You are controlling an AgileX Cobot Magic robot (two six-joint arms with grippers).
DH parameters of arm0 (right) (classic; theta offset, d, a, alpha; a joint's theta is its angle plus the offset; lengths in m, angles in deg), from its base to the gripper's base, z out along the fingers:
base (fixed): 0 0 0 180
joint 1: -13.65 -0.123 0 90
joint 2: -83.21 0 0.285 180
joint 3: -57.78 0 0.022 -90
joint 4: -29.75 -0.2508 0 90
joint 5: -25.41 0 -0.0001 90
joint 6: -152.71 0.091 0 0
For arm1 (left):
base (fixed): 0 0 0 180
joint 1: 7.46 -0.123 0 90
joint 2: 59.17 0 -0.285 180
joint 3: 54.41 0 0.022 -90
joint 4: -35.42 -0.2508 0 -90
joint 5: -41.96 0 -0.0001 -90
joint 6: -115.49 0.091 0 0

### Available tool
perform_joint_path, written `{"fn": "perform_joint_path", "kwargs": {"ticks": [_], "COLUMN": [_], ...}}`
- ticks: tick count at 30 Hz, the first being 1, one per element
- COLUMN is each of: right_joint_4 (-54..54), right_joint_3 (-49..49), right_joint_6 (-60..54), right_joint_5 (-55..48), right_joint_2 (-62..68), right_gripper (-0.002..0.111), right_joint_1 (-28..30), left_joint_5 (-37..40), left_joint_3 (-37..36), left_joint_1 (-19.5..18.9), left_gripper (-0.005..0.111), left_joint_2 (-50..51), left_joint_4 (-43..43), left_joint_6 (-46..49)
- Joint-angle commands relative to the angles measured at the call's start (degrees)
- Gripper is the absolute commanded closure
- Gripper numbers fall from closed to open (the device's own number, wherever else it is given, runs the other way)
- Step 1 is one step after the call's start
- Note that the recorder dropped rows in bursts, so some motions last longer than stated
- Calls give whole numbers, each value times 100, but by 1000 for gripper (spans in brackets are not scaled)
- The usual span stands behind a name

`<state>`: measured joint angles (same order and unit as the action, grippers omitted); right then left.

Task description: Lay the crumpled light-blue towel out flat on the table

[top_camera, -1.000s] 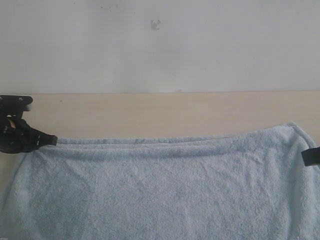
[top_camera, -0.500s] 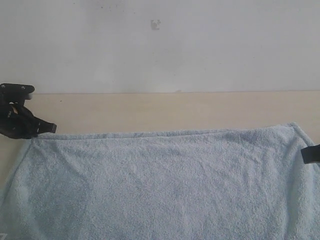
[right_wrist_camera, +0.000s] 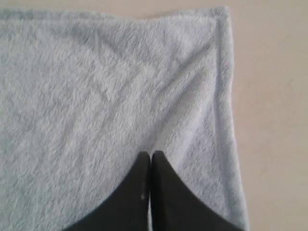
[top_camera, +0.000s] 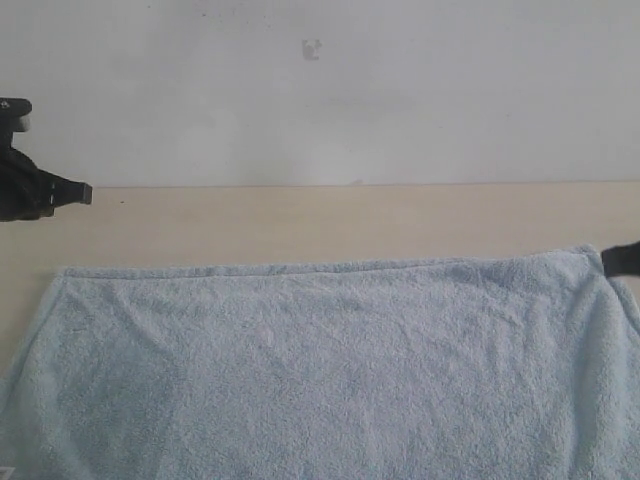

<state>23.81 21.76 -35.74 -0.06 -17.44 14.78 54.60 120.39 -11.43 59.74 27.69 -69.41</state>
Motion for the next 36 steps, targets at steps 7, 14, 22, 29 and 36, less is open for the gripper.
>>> {"fn": "perform_joint_path", "kwargs": {"ticks": [7, 14, 22, 29, 36], "right_joint_4": [677, 874, 1198, 1158, 949], "right_joint_3": [2728, 4665, 6016, 6544, 6638], "right_joint_6": [86, 86, 282, -110, -515], "right_joint_5": [-797, -1601, -2009, -2273, -2240], "right_joint_2": [2661, 4476, 5772, 6139, 6191], "right_gripper": [108, 108, 108, 108, 108], "right_joint_1": [235, 235, 491, 719, 719], "left_joint_5": [-143, -234, -363, -488, -499], "left_joint_3": [-482, -482, -482, -482, -482], "left_joint_1": [244, 255, 255, 255, 255], "left_gripper": [103, 103, 103, 103, 103], "left_joint_2": [-49, -49, -36, 306, 397], "left_joint_4": [85, 85, 74, 74, 66], "left_joint_6": [77, 171, 248, 303, 303]}}
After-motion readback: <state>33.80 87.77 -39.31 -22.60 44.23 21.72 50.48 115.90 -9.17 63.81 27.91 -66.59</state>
